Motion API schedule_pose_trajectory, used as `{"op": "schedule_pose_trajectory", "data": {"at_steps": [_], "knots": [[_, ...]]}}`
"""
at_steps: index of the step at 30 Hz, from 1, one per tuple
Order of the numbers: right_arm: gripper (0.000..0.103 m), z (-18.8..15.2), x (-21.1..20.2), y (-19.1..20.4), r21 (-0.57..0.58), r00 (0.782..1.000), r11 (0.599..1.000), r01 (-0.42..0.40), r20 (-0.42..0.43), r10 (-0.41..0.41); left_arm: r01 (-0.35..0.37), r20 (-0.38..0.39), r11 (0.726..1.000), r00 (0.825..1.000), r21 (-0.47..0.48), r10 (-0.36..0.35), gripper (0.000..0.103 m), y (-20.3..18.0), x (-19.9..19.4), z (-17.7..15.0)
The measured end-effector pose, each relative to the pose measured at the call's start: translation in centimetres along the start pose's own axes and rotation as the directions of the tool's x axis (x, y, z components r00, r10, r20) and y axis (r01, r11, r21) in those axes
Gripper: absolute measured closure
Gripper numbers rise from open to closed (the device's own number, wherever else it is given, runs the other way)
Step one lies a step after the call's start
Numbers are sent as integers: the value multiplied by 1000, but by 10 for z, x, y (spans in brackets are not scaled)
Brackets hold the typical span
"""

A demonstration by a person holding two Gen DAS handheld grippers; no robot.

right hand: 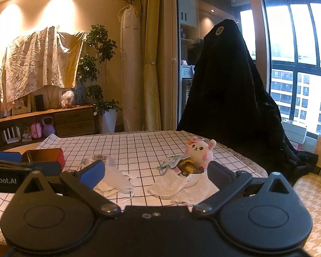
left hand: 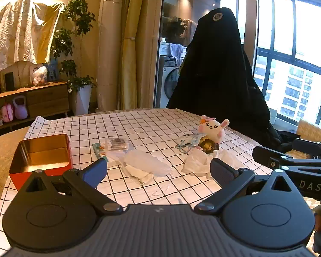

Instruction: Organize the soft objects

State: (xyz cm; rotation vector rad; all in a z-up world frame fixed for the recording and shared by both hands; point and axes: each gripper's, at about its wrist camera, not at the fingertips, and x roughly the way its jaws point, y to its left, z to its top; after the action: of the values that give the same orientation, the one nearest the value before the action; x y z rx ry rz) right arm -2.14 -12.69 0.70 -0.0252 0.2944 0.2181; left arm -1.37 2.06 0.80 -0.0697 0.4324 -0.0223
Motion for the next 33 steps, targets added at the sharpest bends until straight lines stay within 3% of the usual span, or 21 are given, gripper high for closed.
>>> {"op": "schedule_pose_trajectory", "data": {"at_steps": [18,27,33], "knots": [[3,-4,27,-11,2,997,999,-43,-58,43,-1,-28,999,1000,45,2,0,-2,34,1],[4,-9,71,-23,-44,981,992,-118,-160,109,-7,-87,1000,996,21,9,0,12,86,3],[8,-14,99,-37,-96,972,989,-116,-213,93,49,-125,999,991,25,-45,0,10,120,2]]}}
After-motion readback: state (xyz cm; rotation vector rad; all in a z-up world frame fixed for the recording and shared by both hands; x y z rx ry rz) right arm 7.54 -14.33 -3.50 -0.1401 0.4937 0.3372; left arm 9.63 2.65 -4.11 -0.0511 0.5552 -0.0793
